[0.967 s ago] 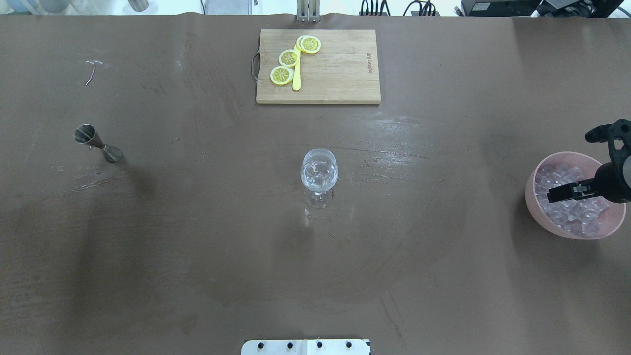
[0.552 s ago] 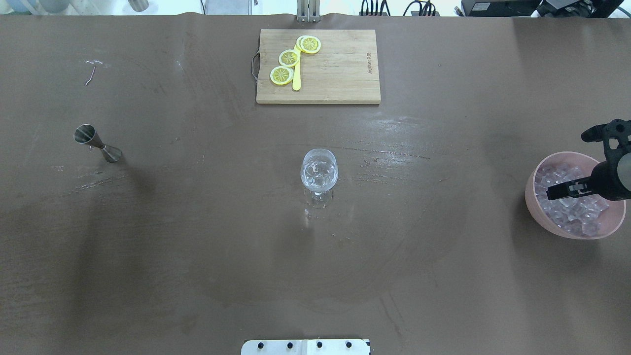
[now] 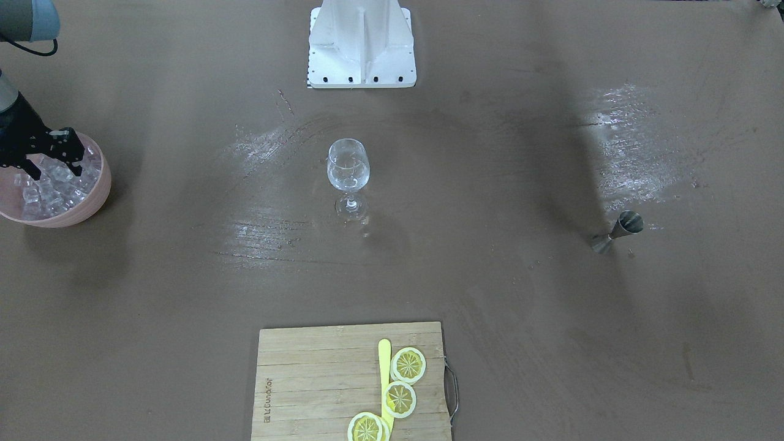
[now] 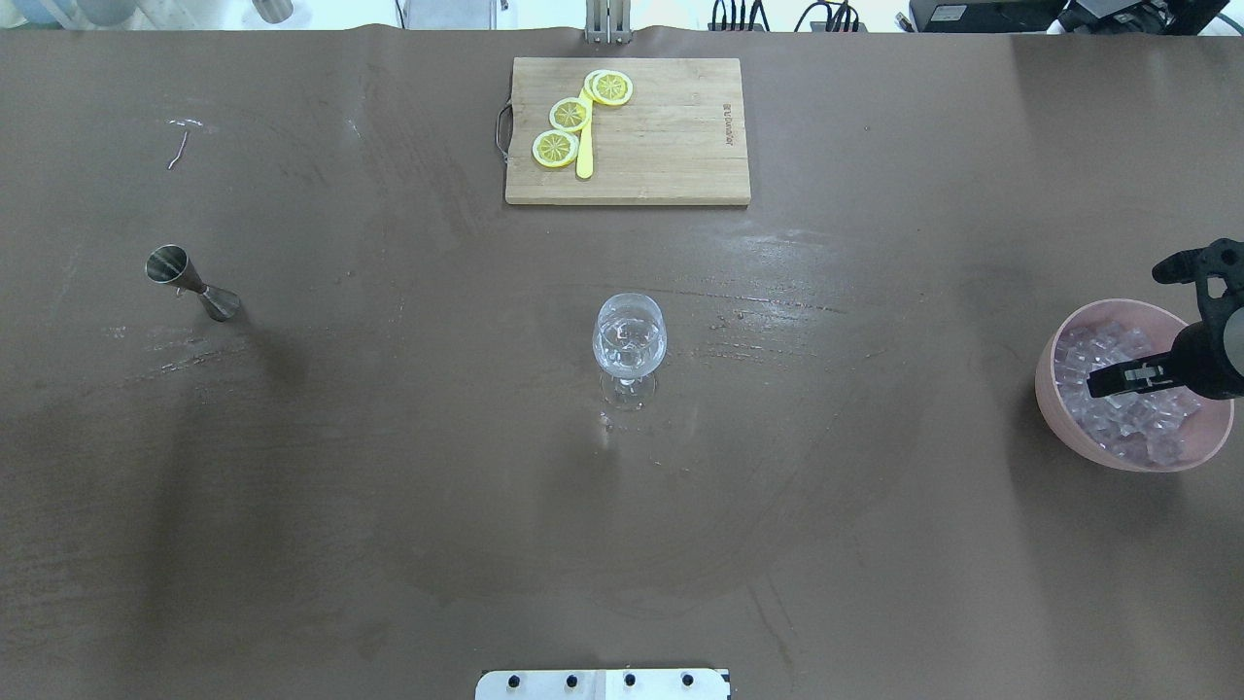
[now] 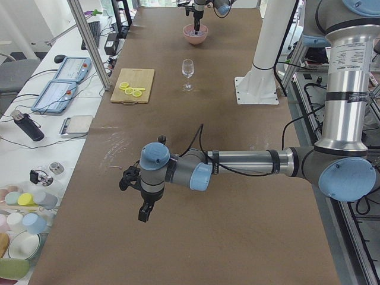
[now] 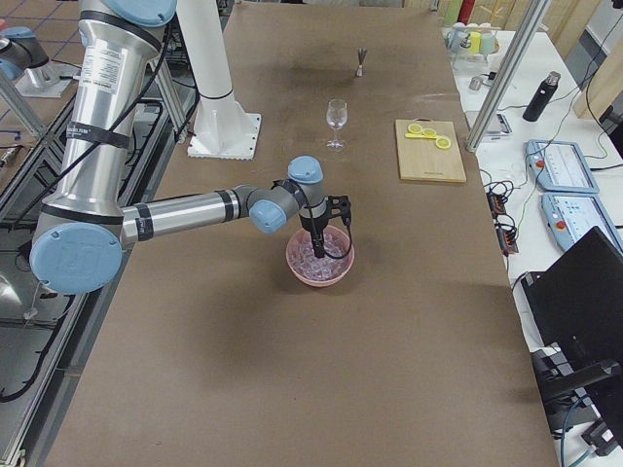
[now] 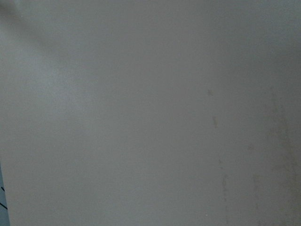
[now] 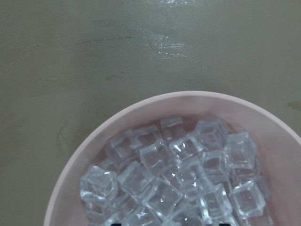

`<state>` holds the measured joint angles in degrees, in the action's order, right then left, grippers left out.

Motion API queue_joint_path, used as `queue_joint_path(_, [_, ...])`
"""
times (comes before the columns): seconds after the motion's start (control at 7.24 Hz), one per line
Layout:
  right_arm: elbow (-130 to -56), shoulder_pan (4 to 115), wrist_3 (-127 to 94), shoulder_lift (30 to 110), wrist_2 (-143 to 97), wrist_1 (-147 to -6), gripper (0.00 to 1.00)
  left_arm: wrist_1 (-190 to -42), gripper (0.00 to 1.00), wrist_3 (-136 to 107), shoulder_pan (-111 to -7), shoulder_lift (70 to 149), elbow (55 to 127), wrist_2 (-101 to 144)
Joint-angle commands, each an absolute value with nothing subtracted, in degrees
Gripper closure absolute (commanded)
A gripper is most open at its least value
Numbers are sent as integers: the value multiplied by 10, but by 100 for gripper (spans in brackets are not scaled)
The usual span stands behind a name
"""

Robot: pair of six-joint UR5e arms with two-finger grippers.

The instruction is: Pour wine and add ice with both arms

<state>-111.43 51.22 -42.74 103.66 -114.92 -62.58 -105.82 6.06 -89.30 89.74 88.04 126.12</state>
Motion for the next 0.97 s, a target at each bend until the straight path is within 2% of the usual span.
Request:
queue_joint_path(0.0, [-1111,511,-428,1037,-1147,-626,25,-1058,2,62,-893,897,880,1261])
queue_joint_path(0.28, [-1106,508,-428,1037,-1146,-626,26,-1058,2,62,-893,897,880,1262])
queue_joint_path(0.41, [-1106,508,-433,1037,-1147,-626,46,-1058,2,62,-893,897,880,1262])
queue_joint_path(0.55, [-1106,508,-432,1037,-1148,-626,80,-1058,2,62,-893,897,880,1262])
queue_joint_path(0.69, [-1107,508,-432,1036,-1150,-626,100,-1058,2,62,-893,897,880,1262])
queue_joint_path(0.83, [-1108,508,-431,1036,-1151,-625,100,-1057,2,62,-893,897,880,1262])
